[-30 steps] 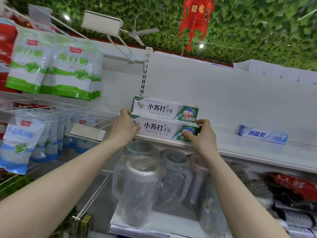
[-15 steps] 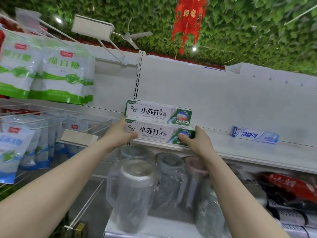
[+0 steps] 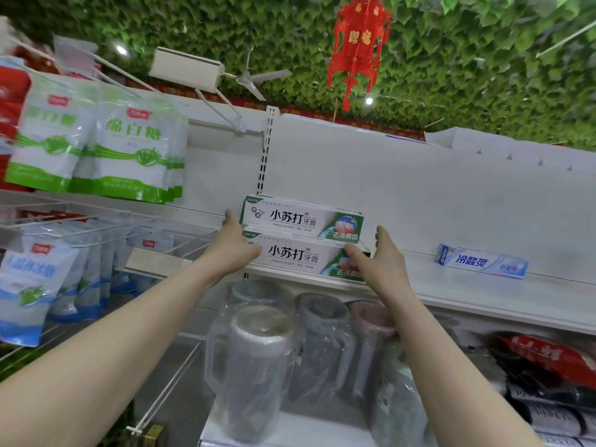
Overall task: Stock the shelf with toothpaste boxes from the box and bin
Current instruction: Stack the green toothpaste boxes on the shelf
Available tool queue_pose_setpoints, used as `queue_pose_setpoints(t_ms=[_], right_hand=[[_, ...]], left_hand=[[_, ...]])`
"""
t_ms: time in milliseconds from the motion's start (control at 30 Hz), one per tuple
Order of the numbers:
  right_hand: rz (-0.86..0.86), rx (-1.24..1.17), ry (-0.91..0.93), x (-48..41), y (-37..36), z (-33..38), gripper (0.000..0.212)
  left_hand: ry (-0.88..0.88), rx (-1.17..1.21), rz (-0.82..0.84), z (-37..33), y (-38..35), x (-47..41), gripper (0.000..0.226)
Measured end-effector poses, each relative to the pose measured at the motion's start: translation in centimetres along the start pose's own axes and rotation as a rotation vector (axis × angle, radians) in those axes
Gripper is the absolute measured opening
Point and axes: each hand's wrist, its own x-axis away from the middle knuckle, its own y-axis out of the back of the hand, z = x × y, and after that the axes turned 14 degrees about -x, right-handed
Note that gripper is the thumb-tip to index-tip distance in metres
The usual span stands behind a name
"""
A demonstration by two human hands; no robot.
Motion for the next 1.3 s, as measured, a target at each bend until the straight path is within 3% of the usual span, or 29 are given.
queue_pose_setpoints(t_ms=[133, 300, 400, 533, 667, 800, 900, 1067, 1167, 1300], right_hand=[[0.066, 0.049, 0.081, -0.7, -0.4, 0.5, 0.025], [0.077, 0.008, 0.037, -2.1, -1.1, 0.8, 0.016], [0.076, 0.007, 0.037, -2.4, -0.9, 0.7, 0.019], [0.05, 0.06, 0.041, -3.1, -0.9, 0.1, 0.018], [0.049, 0.024, -0.004, -3.7, -1.1, 0.1, 0.02], [0.042, 0.136, 0.019, -4.7, -1.2, -0.3, 0.029], [0.047, 0.123, 0.017, -5.3, -1.4, -0.6, 0.03], [0.042, 0.141, 0.015, -6.4, -1.7, -1.4, 0.029], [0.038, 0.188, -0.016, -7.1, -1.6, -1.2, 0.039], [0.006, 0.405, 0.22, -8.5, -1.6, 0.3, 0.062]], left_hand=[[-0.084, -0.006, -0.075, -1.0, 0.9, 0.0, 0.05], [-0.119, 0.0, -0.081, -1.8, 0.9, -0.1, 0.035], [-0.133, -0.028, -0.086, -2.1, 1.5, 0.0, 0.044], [-0.162, -0.082, -0.073, -2.2, 1.3, -0.6, 0.028], [-0.196, -0.068, -0.051, -2.3, 1.1, -1.4, 0.028], [-0.217, -0.065, -0.039, -2.3, 1.0, -2.4, 0.031], [-0.209, -0.074, -0.041, -2.3, 0.6, -3.2, 0.027], [-0.189, -0.076, -0.027, -2.6, 0.2, -3.9, 0.039], [-0.154, -0.132, -0.064, -2.9, 0.3, -4.4, 0.036], [-0.259, -0.425, -0.254, -3.8, 0.3, -5.9, 0.056]])
